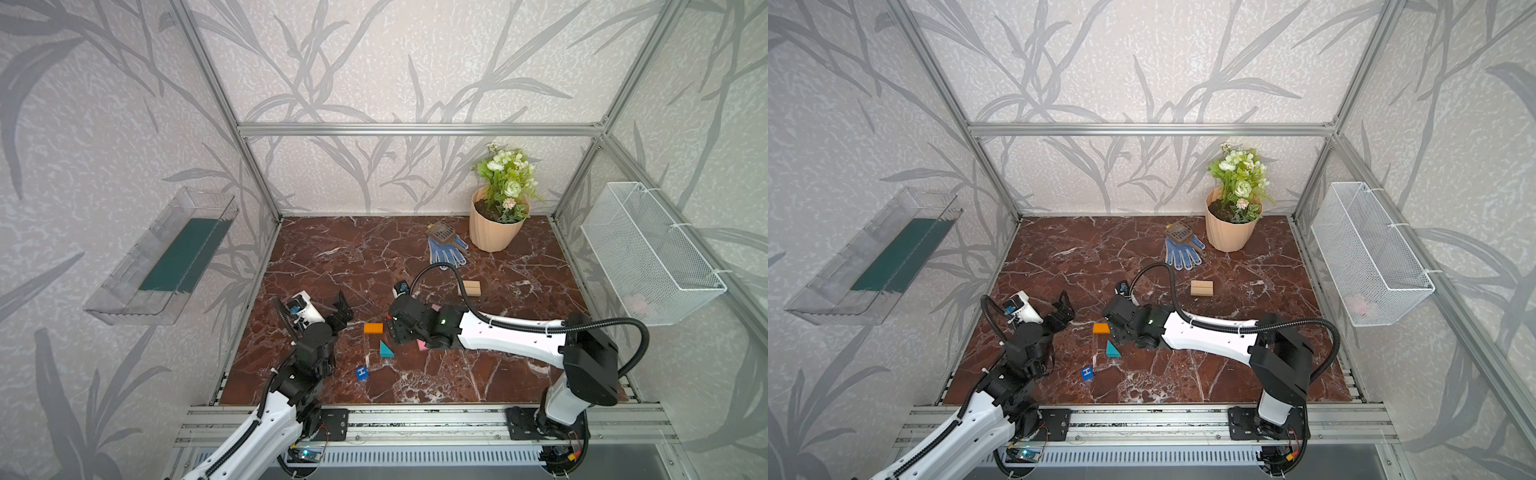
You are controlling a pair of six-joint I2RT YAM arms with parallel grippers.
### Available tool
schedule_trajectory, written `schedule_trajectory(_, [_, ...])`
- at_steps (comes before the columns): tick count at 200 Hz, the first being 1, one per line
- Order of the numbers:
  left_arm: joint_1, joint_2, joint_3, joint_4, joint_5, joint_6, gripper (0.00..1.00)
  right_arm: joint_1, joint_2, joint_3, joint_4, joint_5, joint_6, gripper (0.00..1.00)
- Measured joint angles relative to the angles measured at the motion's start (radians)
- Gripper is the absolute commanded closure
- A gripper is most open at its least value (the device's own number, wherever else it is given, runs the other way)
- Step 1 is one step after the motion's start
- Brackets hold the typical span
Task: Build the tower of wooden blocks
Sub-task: 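Lower the right gripper over the dark pink bar among the colored blocks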
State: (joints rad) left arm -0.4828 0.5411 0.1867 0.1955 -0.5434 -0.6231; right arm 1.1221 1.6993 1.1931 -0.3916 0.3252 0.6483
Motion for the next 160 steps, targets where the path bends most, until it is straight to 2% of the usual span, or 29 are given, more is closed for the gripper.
schedule_trajectory(19, [0.0,0.021,0.014,-0.001,0.017,0.004,0.01,0.0,0.016,-0.056,-0.006,0.027,0.047,0.2])
schedule_trajectory(67, [0.001,0.06,0.03,0.0,0.056,0.008,0.01,0.0,0.082,-0.056,-0.054,0.038,0.085,0.22])
schedule_trajectory(126, [0.003,0.073,0.03,0.0,0.069,0.007,0.01,0.0,0.12,-0.058,-0.052,0.022,0.098,0.35])
schedule_trajectory(160, [0.006,0.073,0.03,0.0,0.07,0.004,0.01,0.0,0.12,-0.072,-0.042,0.017,0.108,0.38])
